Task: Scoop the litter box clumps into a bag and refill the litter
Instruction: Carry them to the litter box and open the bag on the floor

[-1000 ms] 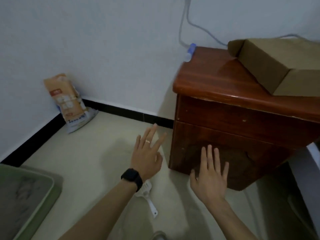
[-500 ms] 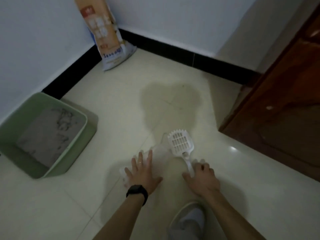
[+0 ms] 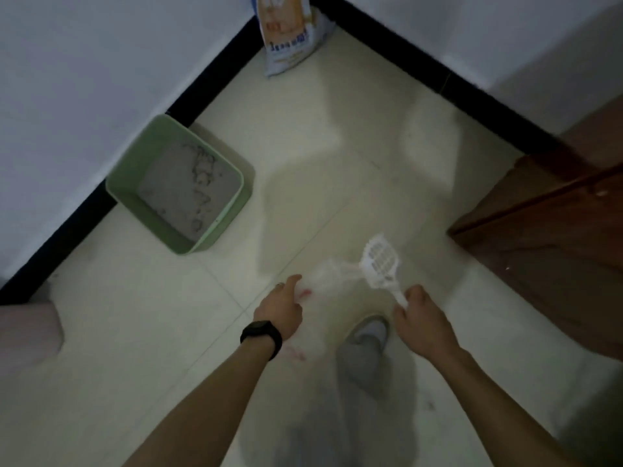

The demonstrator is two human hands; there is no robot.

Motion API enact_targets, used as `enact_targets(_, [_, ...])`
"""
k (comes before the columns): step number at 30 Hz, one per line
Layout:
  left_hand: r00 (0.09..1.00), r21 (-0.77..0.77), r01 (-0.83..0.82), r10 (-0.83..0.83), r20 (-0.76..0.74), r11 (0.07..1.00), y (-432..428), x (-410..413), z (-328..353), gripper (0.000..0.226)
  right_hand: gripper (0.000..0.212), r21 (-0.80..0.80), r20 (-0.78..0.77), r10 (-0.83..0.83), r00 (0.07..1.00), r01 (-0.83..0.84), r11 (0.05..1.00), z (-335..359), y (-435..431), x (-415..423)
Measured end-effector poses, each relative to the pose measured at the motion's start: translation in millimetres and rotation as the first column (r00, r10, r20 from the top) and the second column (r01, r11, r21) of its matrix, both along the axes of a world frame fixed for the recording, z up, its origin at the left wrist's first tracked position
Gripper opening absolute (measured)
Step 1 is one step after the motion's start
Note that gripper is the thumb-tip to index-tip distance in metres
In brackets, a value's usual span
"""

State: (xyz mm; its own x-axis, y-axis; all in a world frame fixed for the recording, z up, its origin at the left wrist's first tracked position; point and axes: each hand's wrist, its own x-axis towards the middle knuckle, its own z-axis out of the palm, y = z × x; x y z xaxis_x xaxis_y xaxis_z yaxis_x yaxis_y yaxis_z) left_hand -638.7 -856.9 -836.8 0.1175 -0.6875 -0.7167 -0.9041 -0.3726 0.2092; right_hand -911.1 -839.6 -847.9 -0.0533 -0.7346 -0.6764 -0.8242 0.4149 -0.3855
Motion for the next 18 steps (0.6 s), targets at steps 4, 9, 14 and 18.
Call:
enact_targets(4, [0.947, -0.116, -0.310, 0.296, -0.123, 0.944, -17, -15, 127, 0.052, 0.021, 0.073, 0.020, 0.147, 0.989, -0.148, 0.986, 144, -13, 1])
enact_targets(9, [0.907, -0.188, -0.421, 0.407, -0.109, 0.887, -41, -8, 276, 0.052, 0.016, 0.069, 0.128, 0.308, 0.943, -0.318, 0.945, 312, -20, -3])
enact_targets(14, [0.867, -0.296, -0.491, 0.495, -0.068, 0.819, -31, -6, 399, 0.045, 0.013, -0.078, 0.199, 0.304, 0.932, -0.294, 0.952, 437, -32, -10])
enact_targets(18, [0.795, -0.420, -0.566, 0.605, -0.048, 0.710, 19, -3, 477, 0.031, 0.012, -0.263, 0.309, 0.263, 0.914, -0.184, 0.947, 507, -28, -21])
